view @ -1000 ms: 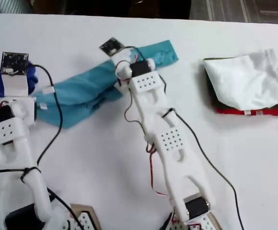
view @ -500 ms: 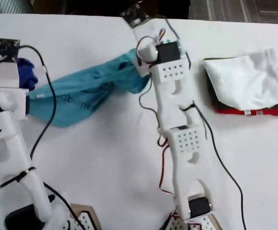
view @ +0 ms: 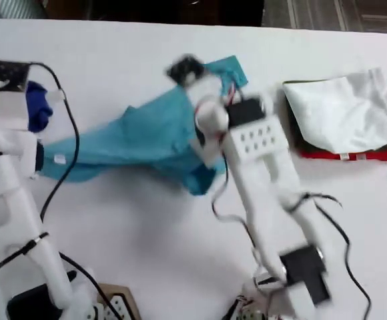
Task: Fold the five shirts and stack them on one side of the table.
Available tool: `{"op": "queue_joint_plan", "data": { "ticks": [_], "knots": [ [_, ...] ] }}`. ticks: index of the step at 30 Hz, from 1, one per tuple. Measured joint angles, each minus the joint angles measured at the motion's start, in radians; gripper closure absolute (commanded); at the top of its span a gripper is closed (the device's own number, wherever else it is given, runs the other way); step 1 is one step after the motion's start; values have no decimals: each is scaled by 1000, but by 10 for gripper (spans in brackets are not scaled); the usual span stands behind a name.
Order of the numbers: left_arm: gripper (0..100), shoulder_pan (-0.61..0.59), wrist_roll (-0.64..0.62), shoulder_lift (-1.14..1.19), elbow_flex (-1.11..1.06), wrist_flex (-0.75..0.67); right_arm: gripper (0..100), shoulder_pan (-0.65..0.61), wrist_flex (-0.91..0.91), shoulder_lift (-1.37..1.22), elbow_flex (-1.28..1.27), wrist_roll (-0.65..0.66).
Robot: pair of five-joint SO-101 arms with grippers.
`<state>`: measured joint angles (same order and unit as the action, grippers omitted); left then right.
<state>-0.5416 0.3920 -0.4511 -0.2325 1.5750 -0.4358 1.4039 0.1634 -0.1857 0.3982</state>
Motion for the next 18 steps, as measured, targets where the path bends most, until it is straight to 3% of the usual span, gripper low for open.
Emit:
{"op": "queue_joint_plan", "data": {
  "ticks": [4, 7, 12, 18],
  "knots": [
    [975, 0, 43, 0, -117, -92, 974, -14, -242, 141, -428, 6],
    [975, 0, 49, 0, -180, -164, 926, -14, -296, 204, -618, 5],
    [975, -2, 49, 0, -247, -279, 778, -14, -203, 316, -660, 6],
    [975, -2, 49, 0, -285, -365, 799, 34, -152, 483, -660, 83]
  ]
}}
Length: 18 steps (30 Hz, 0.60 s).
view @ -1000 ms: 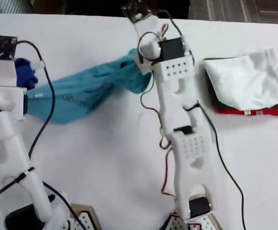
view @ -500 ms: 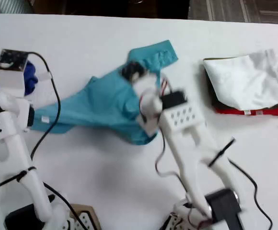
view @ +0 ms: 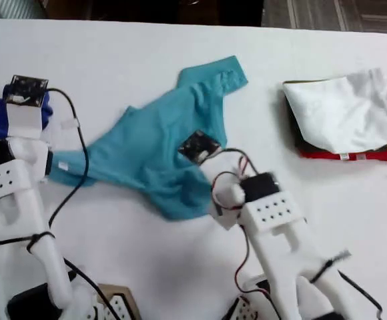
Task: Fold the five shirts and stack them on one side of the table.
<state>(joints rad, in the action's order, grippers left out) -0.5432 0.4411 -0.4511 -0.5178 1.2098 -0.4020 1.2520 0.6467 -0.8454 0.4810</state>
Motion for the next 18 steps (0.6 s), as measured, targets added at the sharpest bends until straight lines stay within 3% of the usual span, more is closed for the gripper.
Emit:
{"op": "queue_joint_plan", "data": {
  "ticks": [5, 10, 13, 18],
  "knots": [
    [975, 2, 0, 0, 0, -6, 840, 77, -210, -5, 0, -101],
    [975, 2, 0, 0, 0, -6, 839, 74, -361, -247, 48, -173],
    [975, 2, 0, 0, 0, -6, 839, 64, -339, -459, 176, -216],
    [975, 2, 0, 0, 0, -6, 839, 64, -155, -772, 482, -308]
  ]
}}
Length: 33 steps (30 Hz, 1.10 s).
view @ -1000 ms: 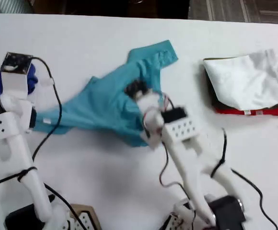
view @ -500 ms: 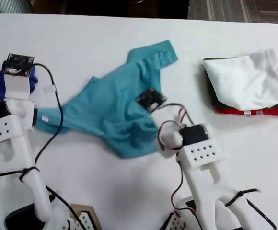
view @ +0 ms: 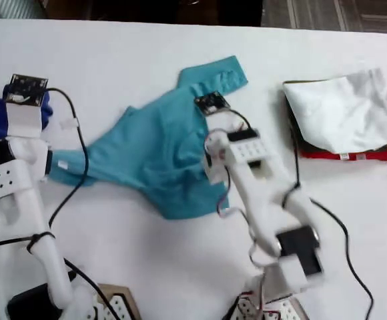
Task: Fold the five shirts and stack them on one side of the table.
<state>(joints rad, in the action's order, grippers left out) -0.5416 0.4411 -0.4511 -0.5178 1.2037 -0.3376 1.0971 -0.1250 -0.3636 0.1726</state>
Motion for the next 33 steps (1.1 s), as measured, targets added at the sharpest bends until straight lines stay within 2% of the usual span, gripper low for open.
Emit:
{"op": "queue_joint_plan", "data": {
  "ticks": [8, 11, 17, 28, 33],
  "knots": [
    [975, 0, 0, 0, 0, -8, 854, -55, 215, -333, 377, -18],
    [975, 0, 0, 0, -3, -37, 985, -69, 259, -405, 459, -18],
    [975, 0, 0, 0, -3, -54, 978, -66, 287, -466, 555, -18],
    [975, 0, -2, 3, -3, -68, 978, 37, 272, -474, 875, 261],
    [975, 5, -72, 3, -3, -68, 978, 51, 219, -583, 976, 334]
  ]
}}
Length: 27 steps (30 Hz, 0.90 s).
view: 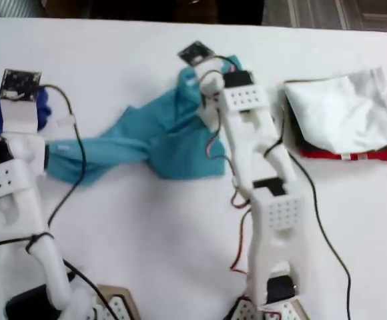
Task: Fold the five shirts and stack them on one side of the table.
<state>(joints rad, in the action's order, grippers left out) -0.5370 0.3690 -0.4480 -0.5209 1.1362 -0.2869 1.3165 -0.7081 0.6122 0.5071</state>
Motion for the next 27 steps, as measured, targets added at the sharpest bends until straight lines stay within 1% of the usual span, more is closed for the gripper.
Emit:
{"op": "queue_joint_plan", "data": {
  "ticks": [2, 3, 7, 9, 15, 19, 24, 25, 27],
  "knots": [
    [975, 9, -8, 0, -3, 0, 971, 0, -21, -41, 46, 5],
    [975, 12, -11, 0, -3, 0, 948, 0, -32, -63, 71, 5],
    [975, 11, -14, 0, -43, -21, 769, 0, -40, -123, 169, 5],
    [975, 11, -14, 0, -58, -41, 711, 0, -3, -129, 221, 5],
    [975, 12, -14, 0, -61, -55, 704, 0, 245, -129, 393, 5],
    [975, 12, -14, 0, -61, -55, 704, 0, 408, -130, 442, 9],
    [975, 12, -14, 0, -61, -55, 704, 0, 428, -133, 423, 6],
    [975, 12, -14, 0, -61, -55, 704, -2, 428, -133, 402, -8],
    [975, 12, -14, 0, -61, -55, 704, -11, 428, -135, 347, -81]
  ]
}}
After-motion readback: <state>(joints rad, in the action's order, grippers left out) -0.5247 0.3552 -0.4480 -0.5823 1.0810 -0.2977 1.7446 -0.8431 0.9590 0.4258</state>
